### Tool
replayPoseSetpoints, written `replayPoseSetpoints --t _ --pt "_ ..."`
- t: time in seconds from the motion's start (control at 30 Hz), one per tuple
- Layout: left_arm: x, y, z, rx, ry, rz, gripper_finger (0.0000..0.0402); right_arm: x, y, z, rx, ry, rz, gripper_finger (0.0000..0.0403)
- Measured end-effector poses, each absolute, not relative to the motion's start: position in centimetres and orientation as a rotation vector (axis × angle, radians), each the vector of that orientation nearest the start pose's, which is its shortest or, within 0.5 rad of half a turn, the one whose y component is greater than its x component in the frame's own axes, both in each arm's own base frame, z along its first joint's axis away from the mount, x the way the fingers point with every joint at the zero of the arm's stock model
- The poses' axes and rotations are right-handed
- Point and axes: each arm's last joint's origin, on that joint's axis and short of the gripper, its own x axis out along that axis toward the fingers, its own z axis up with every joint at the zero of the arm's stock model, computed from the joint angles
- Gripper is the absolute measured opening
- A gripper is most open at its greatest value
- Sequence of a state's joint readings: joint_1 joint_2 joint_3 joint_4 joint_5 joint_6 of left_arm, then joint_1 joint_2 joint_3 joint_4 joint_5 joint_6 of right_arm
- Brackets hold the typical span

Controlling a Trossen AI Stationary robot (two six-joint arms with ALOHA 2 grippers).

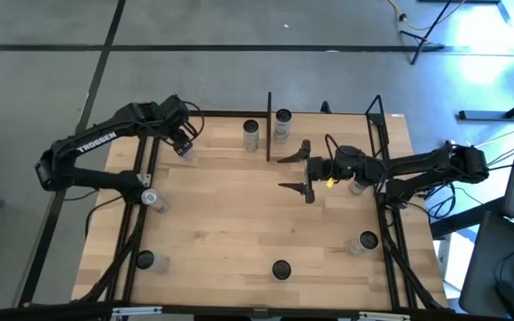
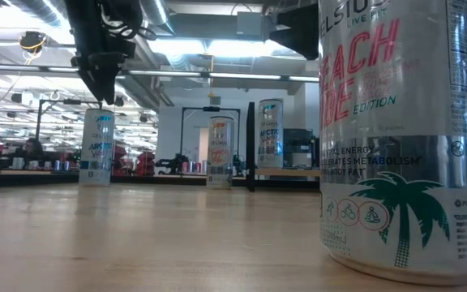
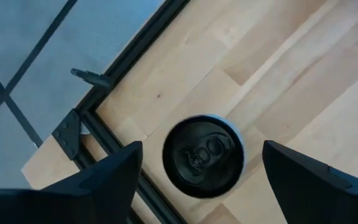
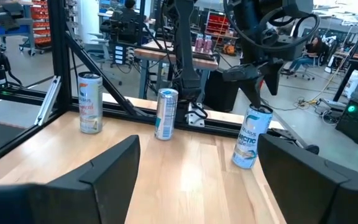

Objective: Place canned beverage on shelf
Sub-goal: Put the blue-white soda can aligned with the other blue-white soda can on the shelf

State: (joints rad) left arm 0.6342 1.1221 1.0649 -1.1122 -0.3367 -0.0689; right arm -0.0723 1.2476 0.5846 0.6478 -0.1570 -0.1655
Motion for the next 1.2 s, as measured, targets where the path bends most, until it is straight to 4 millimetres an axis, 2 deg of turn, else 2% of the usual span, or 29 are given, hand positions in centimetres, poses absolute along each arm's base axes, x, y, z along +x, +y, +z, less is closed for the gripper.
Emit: replayPoseSetpoints --t 0.27,0.63,0.83,1.03,1.2 --pt "15.1 12.2 29.5 -0.279 1.182 0.921 0.0318 26.2 -1.4 24.8 -0.162 0.019 0.087 0.0308" --pt "15.3 14.1 27.6 -0.384 1.303 0.906 0.0318 26.2 -1.4 24.8 -0.162 0.022 0.087 0.0308" --pt "15.8 15.1 26.4 -0.425 1.355 0.841 0.0317 26.2 -1.4 24.8 -0.162 0.022 0.087 0.0308" --pt "16.5 15.6 25.3 -0.424 1.419 0.802 0.0302 26.2 -1.4 24.8 -0.162 0.022 0.087 0.0308" --pt "17.0 15.0 25.3 -0.387 1.43 0.755 0.0265 26.2 -1.4 24.7 -0.162 0.022 0.087 0.0308"
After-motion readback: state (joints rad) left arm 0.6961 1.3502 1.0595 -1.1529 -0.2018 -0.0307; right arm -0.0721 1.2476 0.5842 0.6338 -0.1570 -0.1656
